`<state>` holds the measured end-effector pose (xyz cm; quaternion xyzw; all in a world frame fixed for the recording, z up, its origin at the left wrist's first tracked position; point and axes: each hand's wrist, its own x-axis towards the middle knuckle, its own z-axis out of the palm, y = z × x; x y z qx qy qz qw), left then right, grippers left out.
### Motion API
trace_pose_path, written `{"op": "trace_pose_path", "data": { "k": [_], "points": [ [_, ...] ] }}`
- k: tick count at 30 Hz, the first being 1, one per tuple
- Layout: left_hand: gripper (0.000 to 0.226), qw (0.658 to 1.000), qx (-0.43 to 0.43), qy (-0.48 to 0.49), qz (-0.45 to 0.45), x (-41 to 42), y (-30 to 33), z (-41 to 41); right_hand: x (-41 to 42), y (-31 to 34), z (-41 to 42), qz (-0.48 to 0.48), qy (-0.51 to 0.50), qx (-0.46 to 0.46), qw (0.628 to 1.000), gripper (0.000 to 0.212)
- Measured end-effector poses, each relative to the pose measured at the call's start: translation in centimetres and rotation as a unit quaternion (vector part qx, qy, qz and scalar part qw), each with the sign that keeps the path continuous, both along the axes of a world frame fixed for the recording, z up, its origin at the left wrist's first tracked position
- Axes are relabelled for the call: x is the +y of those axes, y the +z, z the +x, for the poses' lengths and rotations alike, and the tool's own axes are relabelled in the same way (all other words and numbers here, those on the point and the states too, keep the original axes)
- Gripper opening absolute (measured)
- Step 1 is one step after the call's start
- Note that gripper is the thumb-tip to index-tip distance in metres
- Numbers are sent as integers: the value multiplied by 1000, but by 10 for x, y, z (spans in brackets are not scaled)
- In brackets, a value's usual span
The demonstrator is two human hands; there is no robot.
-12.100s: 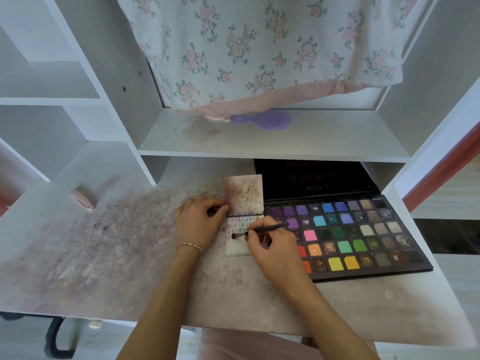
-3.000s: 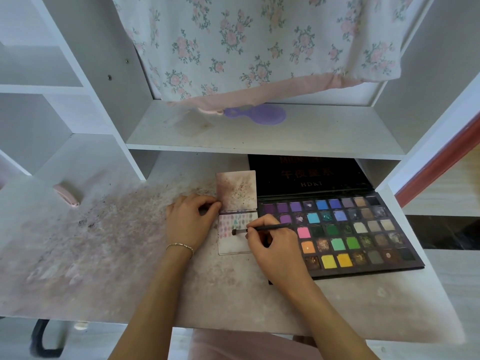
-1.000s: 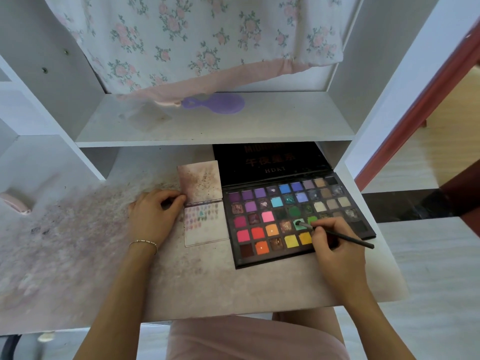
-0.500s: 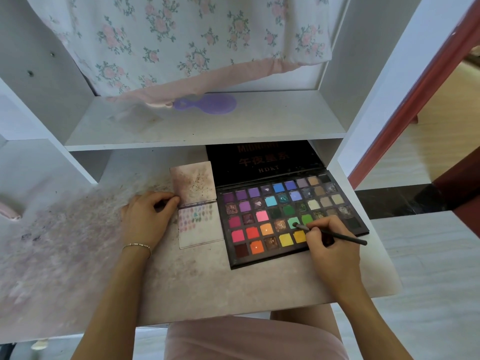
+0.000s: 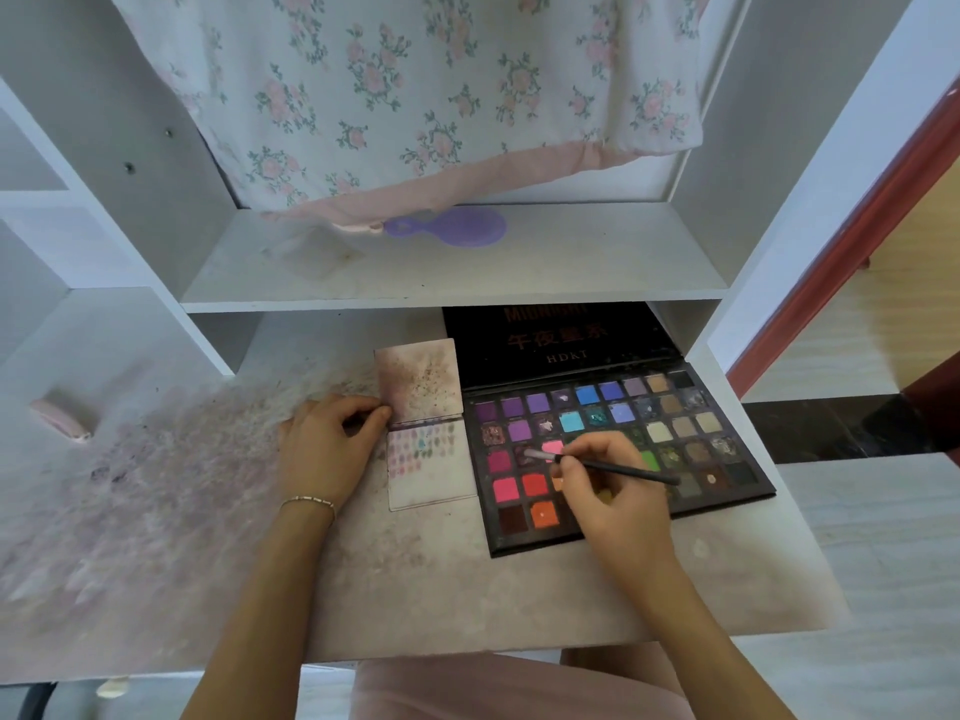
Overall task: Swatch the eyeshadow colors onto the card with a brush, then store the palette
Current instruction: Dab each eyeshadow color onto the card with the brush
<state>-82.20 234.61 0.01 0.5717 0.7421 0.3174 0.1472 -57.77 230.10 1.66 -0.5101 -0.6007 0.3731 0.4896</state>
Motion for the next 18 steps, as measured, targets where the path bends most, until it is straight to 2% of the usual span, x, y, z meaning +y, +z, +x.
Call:
{"op": "trace_pose_path", "data": {
  "k": [9, 18],
  "points": [
    [13, 1000, 7, 1, 1, 0, 1, 0, 14, 1, -49, -20, 79, -33, 996, 26],
    [15, 1000, 23, -5, -4, 1, 0, 0, 25, -6, -59, -46, 82, -56, 994, 24]
  ]
}}
